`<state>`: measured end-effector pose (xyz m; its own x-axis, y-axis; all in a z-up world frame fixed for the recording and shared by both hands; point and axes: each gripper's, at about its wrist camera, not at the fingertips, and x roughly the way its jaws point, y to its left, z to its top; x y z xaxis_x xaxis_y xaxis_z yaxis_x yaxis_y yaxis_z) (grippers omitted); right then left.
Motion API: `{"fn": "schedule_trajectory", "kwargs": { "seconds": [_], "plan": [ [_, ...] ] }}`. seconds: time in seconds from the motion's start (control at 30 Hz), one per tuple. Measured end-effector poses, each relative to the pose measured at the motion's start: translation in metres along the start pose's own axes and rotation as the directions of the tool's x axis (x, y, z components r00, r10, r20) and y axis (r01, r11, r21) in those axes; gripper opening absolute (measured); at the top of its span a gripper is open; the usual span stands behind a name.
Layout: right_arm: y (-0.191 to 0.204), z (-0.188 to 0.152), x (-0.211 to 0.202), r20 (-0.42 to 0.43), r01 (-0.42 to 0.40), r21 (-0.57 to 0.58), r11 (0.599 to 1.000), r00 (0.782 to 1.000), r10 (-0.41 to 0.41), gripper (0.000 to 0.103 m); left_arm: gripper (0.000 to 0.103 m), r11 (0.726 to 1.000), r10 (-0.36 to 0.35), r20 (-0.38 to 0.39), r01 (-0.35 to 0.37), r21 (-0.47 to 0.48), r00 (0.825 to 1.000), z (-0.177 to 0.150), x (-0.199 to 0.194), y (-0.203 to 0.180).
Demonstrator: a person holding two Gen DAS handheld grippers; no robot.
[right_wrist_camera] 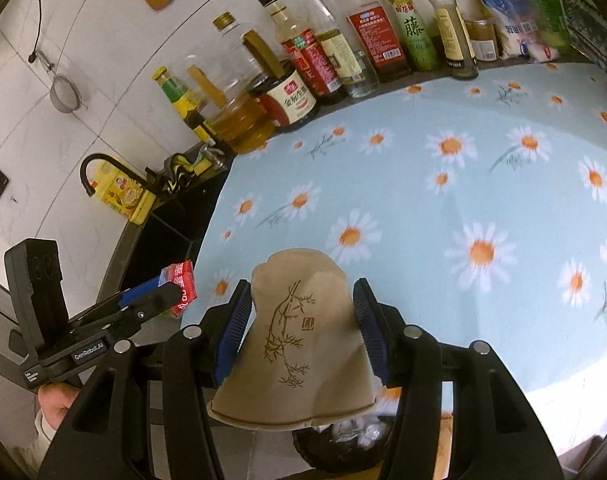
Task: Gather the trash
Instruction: 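Carry the paper cup and red pouch down over the black bin with both grippers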
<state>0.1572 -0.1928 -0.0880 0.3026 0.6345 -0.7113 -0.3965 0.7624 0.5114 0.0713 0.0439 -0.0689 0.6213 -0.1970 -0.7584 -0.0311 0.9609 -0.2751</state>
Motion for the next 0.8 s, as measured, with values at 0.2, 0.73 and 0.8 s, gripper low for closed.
{"fn": "schedule_trajectory", "kwargs": {
  "seconds": [0.2,0.73,0.8],
  "plan": [
    [0.022,-0.036,-0.001,-0.009,0.015,0.017,1.000,1.000,-0.015,0.053,0.049,0.999,-0.051,-0.027,0.051,-0.008,0.998,-0.032,-0.014,0.009],
    [0.044,-0.108,0.026,-0.129,0.021,0.019,1.000,0.991,-0.019,0.053,0.049,0.998,-0.061,-0.111,0.057,-0.036,0.992,-0.105,-0.018,0.017],
    [0.042,-0.115,0.031,-0.150,0.018,0.019,1.000,0.989,-0.015,0.053,0.049,0.998,-0.056,-0.127,0.051,-0.043,0.990,-0.112,-0.015,0.017]
  ]
}}
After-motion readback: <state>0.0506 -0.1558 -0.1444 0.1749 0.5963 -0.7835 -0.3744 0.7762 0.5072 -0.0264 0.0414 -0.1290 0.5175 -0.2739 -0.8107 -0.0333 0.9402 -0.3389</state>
